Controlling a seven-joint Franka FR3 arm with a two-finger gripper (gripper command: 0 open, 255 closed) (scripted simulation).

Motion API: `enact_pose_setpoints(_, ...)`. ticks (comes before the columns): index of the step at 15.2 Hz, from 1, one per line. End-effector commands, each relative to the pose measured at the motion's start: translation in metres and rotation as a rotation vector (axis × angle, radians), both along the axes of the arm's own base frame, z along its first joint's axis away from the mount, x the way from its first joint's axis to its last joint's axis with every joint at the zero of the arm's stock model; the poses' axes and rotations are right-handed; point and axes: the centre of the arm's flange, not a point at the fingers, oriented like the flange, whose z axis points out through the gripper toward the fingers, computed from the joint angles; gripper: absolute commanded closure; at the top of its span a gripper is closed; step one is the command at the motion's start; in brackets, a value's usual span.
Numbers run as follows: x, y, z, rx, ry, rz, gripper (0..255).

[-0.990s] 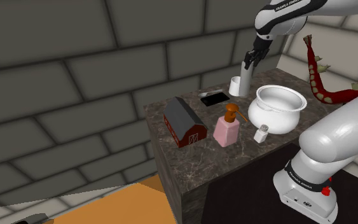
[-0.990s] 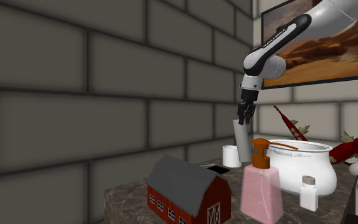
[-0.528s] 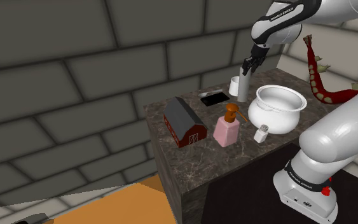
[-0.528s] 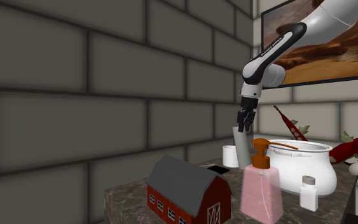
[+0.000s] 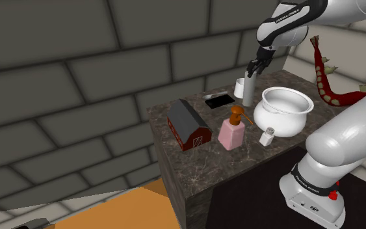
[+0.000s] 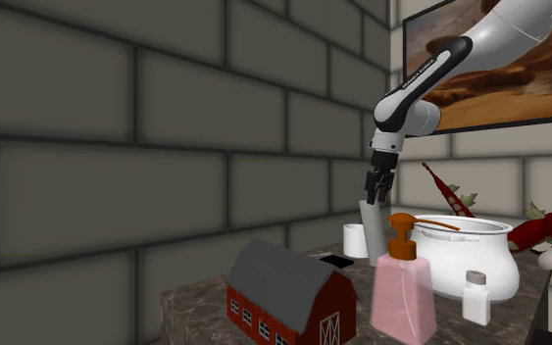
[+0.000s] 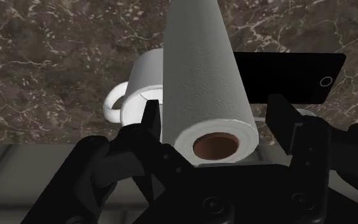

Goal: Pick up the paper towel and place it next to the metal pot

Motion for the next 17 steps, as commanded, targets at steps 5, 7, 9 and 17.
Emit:
enact_pose_setpoints(5, 0.000, 0.000, 0.000, 0.000, 0.000, 0.000, 0)
enact_pose_setpoints(7, -0.005, 0.001, 0.026, 0.000, 0.000, 0.000, 0)
enact_pose_setpoints(9, -0.010, 0.003, 0.049, 0.000, 0.000, 0.000, 0)
enact_pose_setpoints(17, -0.010, 0.003, 0.049, 0.000, 0.000, 0.000, 0)
